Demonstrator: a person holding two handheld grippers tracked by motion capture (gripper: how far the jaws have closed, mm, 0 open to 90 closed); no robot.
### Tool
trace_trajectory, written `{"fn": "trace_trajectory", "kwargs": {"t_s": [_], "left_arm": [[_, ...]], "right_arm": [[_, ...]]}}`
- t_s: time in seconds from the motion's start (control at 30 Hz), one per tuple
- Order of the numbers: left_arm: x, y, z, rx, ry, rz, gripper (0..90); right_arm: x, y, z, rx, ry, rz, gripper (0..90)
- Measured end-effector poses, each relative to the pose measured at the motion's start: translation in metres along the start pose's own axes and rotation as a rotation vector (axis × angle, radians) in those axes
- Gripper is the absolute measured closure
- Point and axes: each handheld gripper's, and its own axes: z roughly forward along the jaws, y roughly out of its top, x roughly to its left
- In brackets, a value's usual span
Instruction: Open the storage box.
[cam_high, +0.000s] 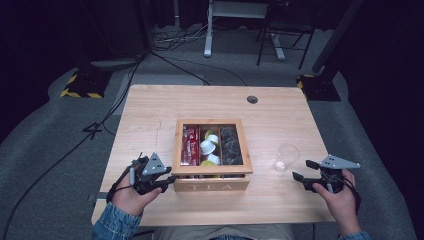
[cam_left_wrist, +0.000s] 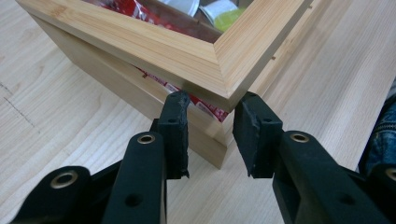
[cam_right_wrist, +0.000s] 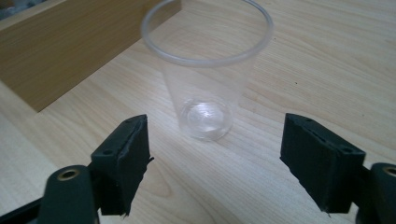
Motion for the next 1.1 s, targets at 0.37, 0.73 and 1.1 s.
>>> {"fn": "trace_trajectory", "kwargs": {"t_s": [0.37,0.73,1.1], "left_arm": [[0.005,0.004,-0.006,-0.060,-0.009,-0.029,65.9],[0.010,0.009,-0.012,-0.124,0.013,-0.041,65.9],[0.013,0.014,-0.015,-0.166,0.034,-0.026,63.1]], "right_arm": [[0.028,0.028,-0.012,-0.030,0.051,-0.057,29.6],[0.075,0.079,-0.002,-0.098,0.160,-0.177,29.9],[0.106,0.105,0.025,-0.077,0.219,-0.269,31.0]]}}
